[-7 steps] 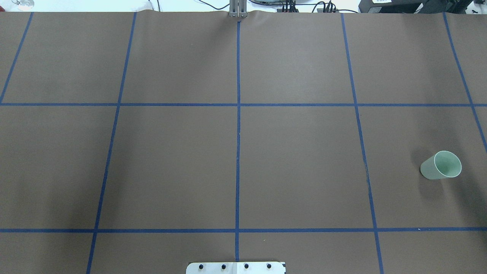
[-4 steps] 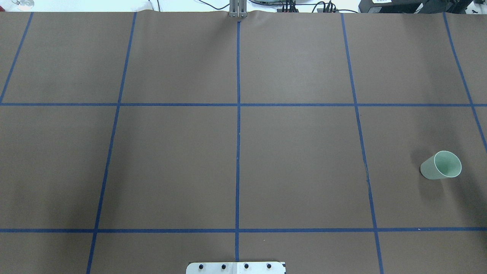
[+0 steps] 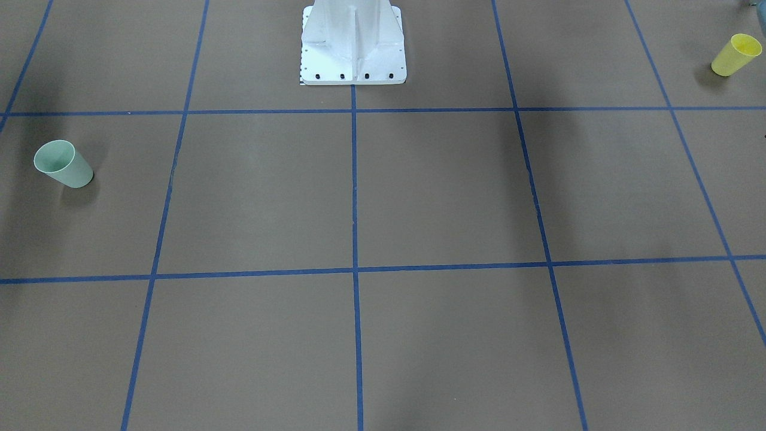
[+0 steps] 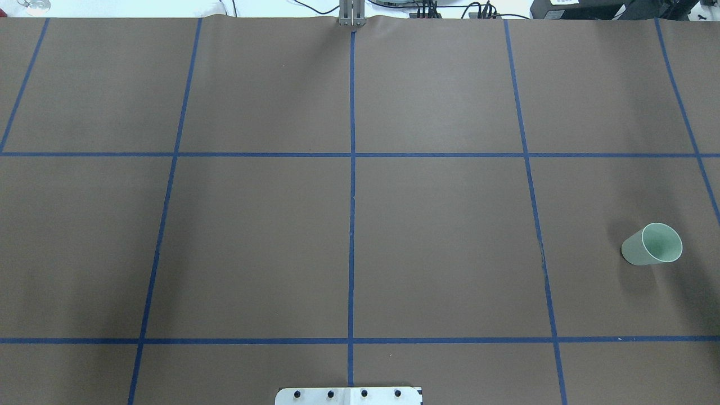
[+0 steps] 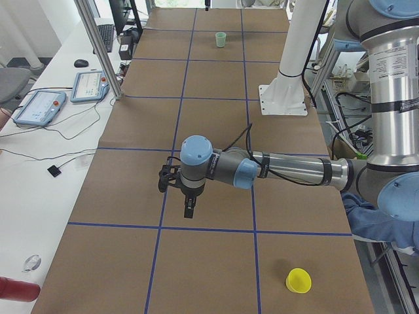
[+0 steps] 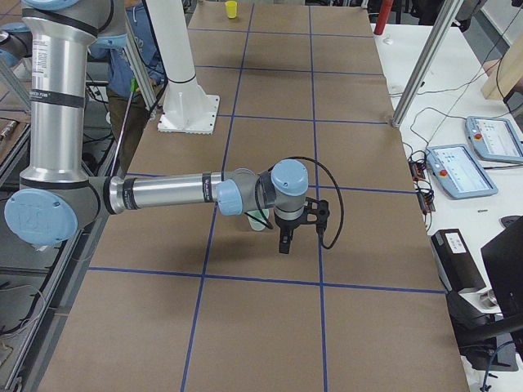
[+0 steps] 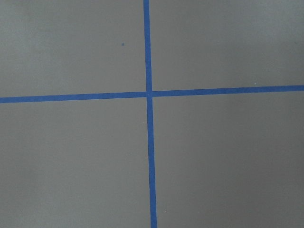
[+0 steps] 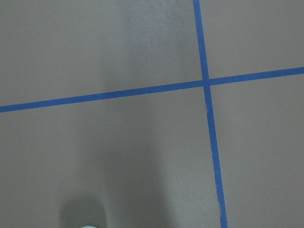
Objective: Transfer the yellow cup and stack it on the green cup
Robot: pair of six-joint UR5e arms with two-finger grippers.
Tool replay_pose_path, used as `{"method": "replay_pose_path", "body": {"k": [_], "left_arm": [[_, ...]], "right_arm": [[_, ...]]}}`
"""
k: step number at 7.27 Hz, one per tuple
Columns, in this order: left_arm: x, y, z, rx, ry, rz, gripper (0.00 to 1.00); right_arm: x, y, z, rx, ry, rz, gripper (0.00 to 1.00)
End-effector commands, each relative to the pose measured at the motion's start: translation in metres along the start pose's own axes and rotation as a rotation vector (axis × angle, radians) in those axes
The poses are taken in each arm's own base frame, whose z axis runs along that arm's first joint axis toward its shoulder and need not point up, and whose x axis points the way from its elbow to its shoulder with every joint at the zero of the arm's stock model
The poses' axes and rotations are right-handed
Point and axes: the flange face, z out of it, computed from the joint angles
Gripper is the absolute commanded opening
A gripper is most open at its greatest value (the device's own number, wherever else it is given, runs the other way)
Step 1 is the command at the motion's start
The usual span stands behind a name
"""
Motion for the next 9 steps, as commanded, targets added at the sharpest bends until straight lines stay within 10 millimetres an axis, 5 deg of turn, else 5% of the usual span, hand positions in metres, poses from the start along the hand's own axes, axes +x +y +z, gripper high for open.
{"method": "replay_pose_path", "body": {"k": [1, 9], "left_arm": [[0.002, 0.003, -0.002, 0.0, 0.0, 0.0, 1.0], [0.003, 0.014, 0.004, -0.008, 0.07, 0.014, 1.0]], "right_arm": [[0.003, 0.001, 0.002, -0.005, 0.003, 0.012, 1.0], [0.013, 0.008, 0.009, -0.012, 0.002, 0.018, 1.0]]}}
